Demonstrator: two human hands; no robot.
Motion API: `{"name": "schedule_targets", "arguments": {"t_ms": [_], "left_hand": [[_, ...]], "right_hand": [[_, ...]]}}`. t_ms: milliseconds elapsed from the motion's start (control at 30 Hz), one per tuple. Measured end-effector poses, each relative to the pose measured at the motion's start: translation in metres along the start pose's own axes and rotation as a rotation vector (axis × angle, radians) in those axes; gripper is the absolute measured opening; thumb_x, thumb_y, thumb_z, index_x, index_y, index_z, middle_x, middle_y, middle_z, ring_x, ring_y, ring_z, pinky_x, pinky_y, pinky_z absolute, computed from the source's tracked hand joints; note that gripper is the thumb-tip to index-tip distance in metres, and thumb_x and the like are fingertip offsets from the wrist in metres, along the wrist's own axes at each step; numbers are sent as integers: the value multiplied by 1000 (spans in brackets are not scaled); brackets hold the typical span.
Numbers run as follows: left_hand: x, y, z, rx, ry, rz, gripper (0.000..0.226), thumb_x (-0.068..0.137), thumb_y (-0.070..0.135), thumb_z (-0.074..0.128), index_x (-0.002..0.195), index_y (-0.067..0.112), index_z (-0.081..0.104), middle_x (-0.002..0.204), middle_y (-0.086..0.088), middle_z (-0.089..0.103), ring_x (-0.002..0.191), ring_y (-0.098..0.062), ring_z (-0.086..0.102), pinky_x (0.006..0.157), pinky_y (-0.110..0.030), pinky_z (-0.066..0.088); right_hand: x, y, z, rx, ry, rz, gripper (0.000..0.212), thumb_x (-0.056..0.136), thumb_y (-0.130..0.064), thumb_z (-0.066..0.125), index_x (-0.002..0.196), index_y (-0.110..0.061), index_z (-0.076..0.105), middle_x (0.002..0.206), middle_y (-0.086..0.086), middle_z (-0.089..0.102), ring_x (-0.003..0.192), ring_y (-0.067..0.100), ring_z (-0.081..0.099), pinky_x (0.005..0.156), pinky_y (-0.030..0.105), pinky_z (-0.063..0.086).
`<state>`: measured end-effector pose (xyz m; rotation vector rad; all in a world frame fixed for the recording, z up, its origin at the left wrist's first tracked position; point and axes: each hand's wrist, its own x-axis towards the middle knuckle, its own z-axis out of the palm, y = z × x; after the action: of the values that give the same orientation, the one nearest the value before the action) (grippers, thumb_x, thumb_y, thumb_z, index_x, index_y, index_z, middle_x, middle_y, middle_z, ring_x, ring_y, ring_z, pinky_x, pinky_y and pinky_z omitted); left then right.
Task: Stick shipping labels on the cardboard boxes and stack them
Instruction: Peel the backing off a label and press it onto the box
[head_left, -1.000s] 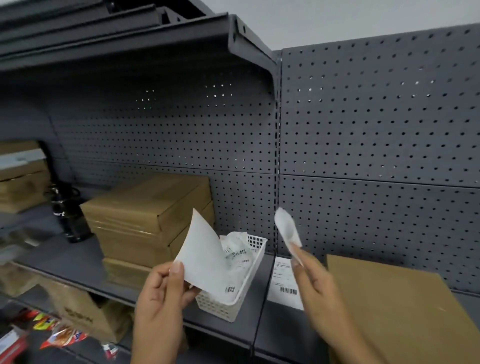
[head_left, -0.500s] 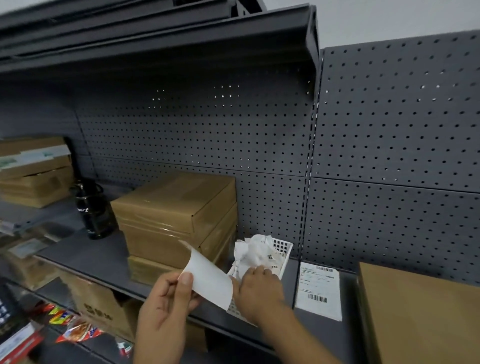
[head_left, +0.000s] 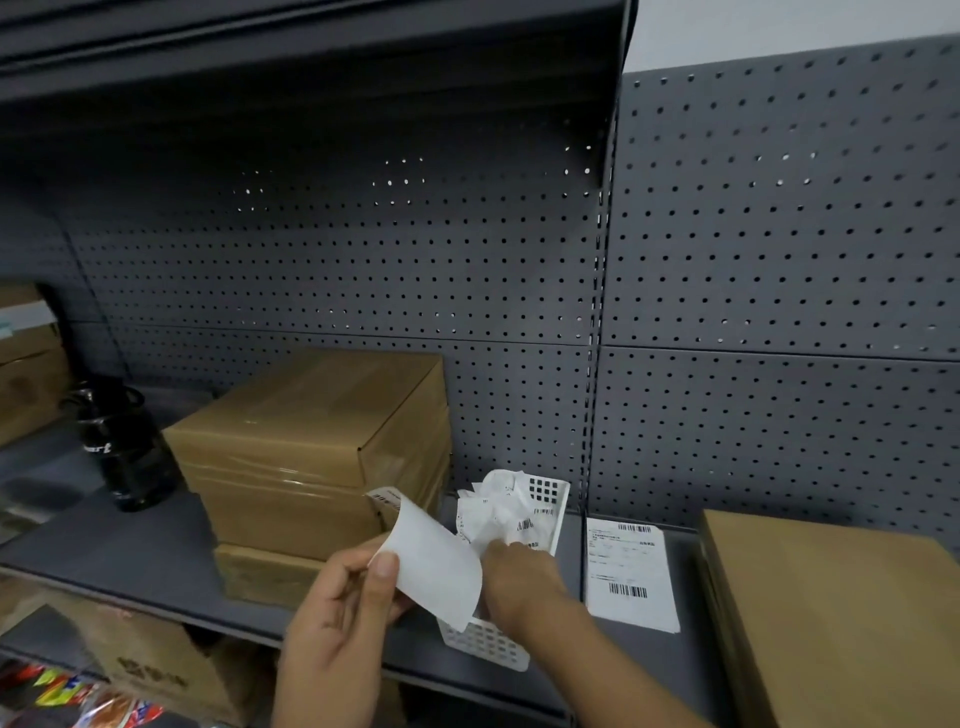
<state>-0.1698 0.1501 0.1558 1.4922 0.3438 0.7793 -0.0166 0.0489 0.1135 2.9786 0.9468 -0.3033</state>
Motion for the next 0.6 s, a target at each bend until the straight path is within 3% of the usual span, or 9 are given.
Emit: {"name": "schedule_targets", "arguments": {"t_ms": [300,400,467,600], "left_hand": [[-10,2,-10,38,9,49,15,97,7,61,94,16,72,85,14,80,75,4,73,63,-9,57],[-12,2,-15,59,40,70,18,96,13,63,90,24,75,83,14,80,72,4,72,67,-12,59],[-13,4,-17,42,57,60,14,96,12,63,93,21,74,82,14,80,71,-1,73,64,-11,58],[-13,5,-18,49,77,28,9,94,21,65,96,20,73,88,14,80,91,-24,74,66,-12,58]], "right_hand": [[4,2,0,84,-48,-25,33,102,-14,47,131,-1,58,132,19,58,119,37,60,94,42,49],[4,12,1,265,-20,26,25,98,-16,50,114,-2,63,118,18,63,109,36,63,84,35,48],[3,20,-3,397,34,61,22,95,-8,51,108,-5,68,113,14,66,107,33,64,86,33,52],[-6,37,-12,776,151,98,32,91,3,52,85,-19,74,94,11,77,87,25,78,82,35,63]]}}
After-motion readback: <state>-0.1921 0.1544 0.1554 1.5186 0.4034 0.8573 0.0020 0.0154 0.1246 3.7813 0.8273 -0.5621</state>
